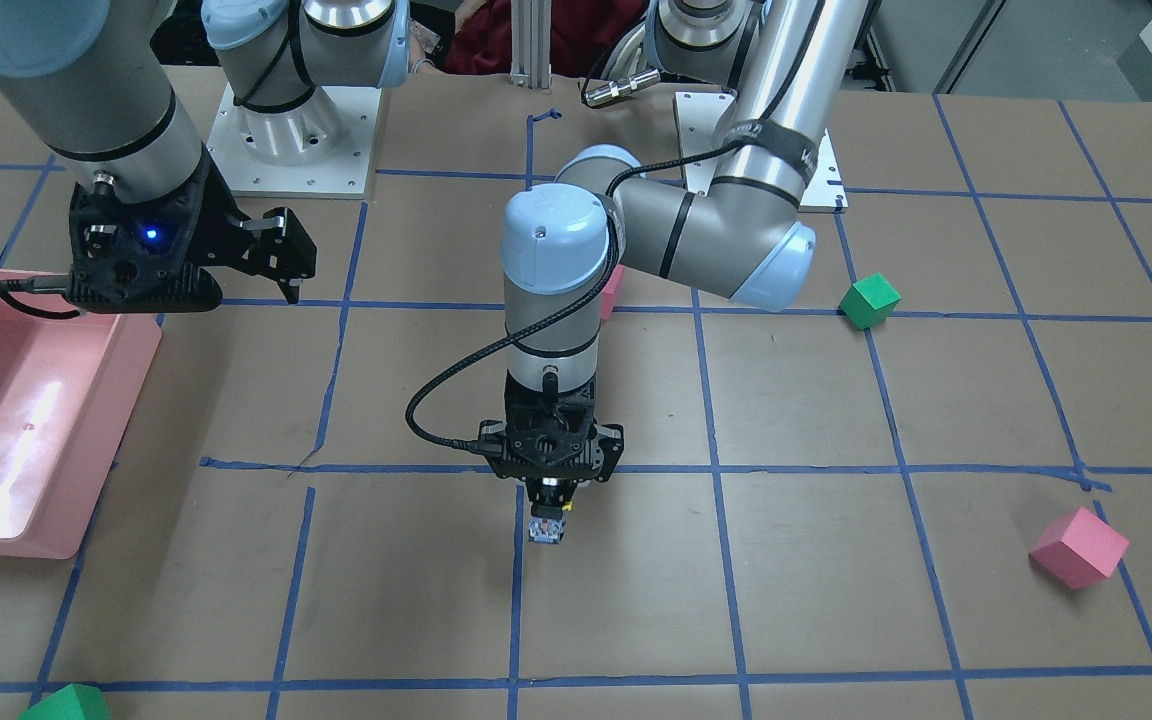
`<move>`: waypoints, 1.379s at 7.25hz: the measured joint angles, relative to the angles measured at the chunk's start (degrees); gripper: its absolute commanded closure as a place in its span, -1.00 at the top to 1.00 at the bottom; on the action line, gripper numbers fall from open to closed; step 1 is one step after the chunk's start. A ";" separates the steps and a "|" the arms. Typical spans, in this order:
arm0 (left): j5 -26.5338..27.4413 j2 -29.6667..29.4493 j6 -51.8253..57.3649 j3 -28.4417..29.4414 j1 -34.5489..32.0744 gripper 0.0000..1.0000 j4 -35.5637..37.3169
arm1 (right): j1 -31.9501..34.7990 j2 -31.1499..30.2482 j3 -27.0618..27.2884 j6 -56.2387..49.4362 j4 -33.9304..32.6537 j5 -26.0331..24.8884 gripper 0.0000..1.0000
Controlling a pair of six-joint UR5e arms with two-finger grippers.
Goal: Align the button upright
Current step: 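Grasp the button with the left gripper and stand it cap-up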
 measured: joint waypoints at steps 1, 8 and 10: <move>-3.93 -0.63 -3.77 3.57 0.45 -1.00 -9.34 | 0.00 0.01 0.30 0.05 0.01 -0.08 1.00; -31.07 -8.39 -23.29 7.22 9.47 -1.00 -22.75 | -0.65 -0.08 1.74 -0.07 0.59 -0.22 1.00; -33.36 -9.11 -24.94 7.11 10.81 -1.00 -26.93 | -0.66 -0.10 2.33 -0.08 0.50 -0.96 1.00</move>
